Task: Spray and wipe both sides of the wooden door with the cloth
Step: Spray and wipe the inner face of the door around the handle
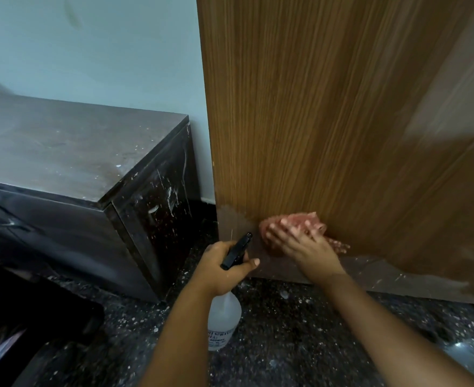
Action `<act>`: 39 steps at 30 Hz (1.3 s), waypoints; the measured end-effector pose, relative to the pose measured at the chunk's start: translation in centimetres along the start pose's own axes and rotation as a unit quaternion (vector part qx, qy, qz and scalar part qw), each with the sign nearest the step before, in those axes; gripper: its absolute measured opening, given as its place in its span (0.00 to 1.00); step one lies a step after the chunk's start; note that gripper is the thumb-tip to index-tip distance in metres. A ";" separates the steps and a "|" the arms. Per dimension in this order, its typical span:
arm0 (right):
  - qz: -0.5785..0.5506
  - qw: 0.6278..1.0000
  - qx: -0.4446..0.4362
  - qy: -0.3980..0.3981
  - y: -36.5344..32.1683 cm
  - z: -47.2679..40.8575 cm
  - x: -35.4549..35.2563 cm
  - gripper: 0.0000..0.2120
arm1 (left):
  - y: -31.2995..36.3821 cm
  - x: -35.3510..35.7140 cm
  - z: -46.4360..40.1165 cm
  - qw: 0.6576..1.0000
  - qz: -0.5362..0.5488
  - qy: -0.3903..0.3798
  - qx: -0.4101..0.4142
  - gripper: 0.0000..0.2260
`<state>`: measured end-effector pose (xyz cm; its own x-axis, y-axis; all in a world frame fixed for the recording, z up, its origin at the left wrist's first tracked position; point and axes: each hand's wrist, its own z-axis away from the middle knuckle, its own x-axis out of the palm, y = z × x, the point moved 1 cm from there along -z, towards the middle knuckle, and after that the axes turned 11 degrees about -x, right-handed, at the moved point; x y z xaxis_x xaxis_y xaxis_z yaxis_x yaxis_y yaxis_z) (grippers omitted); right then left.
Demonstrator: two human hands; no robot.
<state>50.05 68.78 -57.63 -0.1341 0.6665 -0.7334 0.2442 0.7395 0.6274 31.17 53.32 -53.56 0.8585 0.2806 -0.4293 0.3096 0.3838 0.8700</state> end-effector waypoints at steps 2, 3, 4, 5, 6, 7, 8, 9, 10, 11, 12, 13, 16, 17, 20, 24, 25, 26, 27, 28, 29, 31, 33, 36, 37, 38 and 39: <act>-0.019 0.990 0.115 0.075 2.8 -2.1 -3.2 0.41 | 0.0 -0.3 0.0 1.000 0.009 0.005 -0.016 0.12; -0.019 0.981 0.162 0.105 3.9 -3.0 -4.4 0.39 | -0.1 -0.4 0.1 1.000 0.017 0.008 -0.023 0.13; -0.020 0.973 0.191 0.127 4.5 -3.6 -5.1 0.37 | -0.1 -0.5 0.2 0.999 0.025 0.010 -0.025 0.15; -0.021 0.967 0.209 0.143 4.8 -4.0 -5.6 0.36 | 0.0 -0.5 0.4 0.999 0.034 0.010 -0.027 0.17; -0.025 0.963 0.220 0.155 4.7 -4.3 -5.7 0.37 | 0.1 -0.5 0.5 0.999 0.041 0.009 -0.029 0.19; -0.027 0.961 0.224 0.161 4.6 -4.2 -5.6 0.38 | 0.1 -0.2 0.6 0.998 0.047 0.008 -0.035 0.19; -0.028 0.960 0.227 0.163 4.4 -4.3 -5.3 0.40 | 0.0 -0.2 0.5 0.998 0.048 0.007 -0.044 0.18; -0.030 0.959 0.228 0.163 4.2 -4.1 -5.0 0.40 | -0.2 0.0 0.5 0.998 0.046 0.004 -0.053 0.17; -0.030 0.959 0.227 0.164 4.1 -4.1 -4.8 0.40 | -0.4 0.1 0.4 0.997 0.045 0.000 -0.060 0.15; -0.031 0.958 0.229 0.168 3.9 -4.2 -4.7 0.39 | -0.7 0.1 0.3 0.997 0.046 -0.002 -0.064 0.14; -0.026 0.957 0.233 0.173 3.8 -4.3 -4.6 0.38 | -0.9 0.0 0.3 0.997 0.050 -0.004 -0.063 0.14; -0.020 0.955 0.238 0.178 3.6 -4.4 -4.4 0.37 | -1.1 -0.1 0.2 0.997 0.055 -0.004 -0.057 0.14; -0.012 0.963 0.218 0.159 2.0 -4.8 -3.1 0.35 | -1.5 -0.7 0.3 0.997 0.079 -0.016 -0.019 0.15; -0.013 0.976 0.174 0.131 0.9 -4.7 -2.3 0.36 | -1.6 -0.9 0.2 0.996 0.084 -0.021 -0.010 0.16; -0.003 1.000 0.008 0.004 -3.1 -3.6 1.2 0.43 | -1.7 -1.2 0.2 0.995 0.092 -0.040 -0.002 0.15; -0.009 0.998 -0.044 -0.046 -4.1 -3.3 1.9 0.46 | -1.4 -1.7 0.4 0.992 0.122 -0.028 -0.005 0.11; -0.011 0.999 -0.042 -0.025 -3.5 -3.8 1.1 0.45 | -1.5 -1.9 0.5 0.991 0.130 -0.021 -0.005 0.10; -0.011 0.999 -0.033 0.003 -2.5 -4.6 -0.4 0.41 | -1.6 -2.1 0.4 0.991 0.136 -0.014 -0.007 0.09; -0.021 0.999 -0.009 0.036 -1.5 -5.7 -2.1 0.37 | -1.8 -2.3 0.4 0.990 0.142 -0.009 -0.012 0.08; -0.030 0.997 0.030 0.064 -0.5 -7.0 -3.8 0.34 | -1.9 -2.4 0.2 0.989 0.145 -0.004 -0.017 0.07; -0.032 0.993 0.070 0.088 0.3 -8.3 -5.2 0.33 | -2.0 -2.5 0.1 0.988 0.150 -0.002 -0.023 0.07; -0.032 0.984 0.132 0.116 1.1 -10.5 -6.8 0.33 | -1.9 -2.6 -0.2 0.988 0.152 0.002 -0.025 0.10; -0.014 0.989 0.100 0.108 0.2 -11.2 -6.3 0.33 | -1.7 -2.7 -0.3 0.990 0.142 -0.006 -0.011 0.21; 0.074 0.990 -0.121 -0.012 -3.1 -9.2 -1.5 0.31 | -1.9 -3.4 -0.7 0.991 0.134 -0.019 0.002 0.18; 0.075 0.981 -0.166 -0.067 -4.2 -8.1 0.1 0.30 | -1.9 -3.6 -0.8 0.990 0.139 -0.019 -0.002 0.13; 0.052 0.971 -0.200 -0.117 -5.1 -7.5 0.9 0.30 | -2.1 -3.8 -1.0 0.989 0.144 -0.015 -0.010 0.10; 0.038 0.961 -0.227 -0.153 -5.8 -7.3 1.3 0.30 | -2.4 -3.9 -1.0 0.989 0.143 -0.011 -0.020 0.09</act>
<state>41.45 66.04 -60.35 0.1735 0.7126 -0.6798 -0.2108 0.7011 0.6812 26.63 52.15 -54.21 0.9177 0.3631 -0.1613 0.0372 0.3257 0.9447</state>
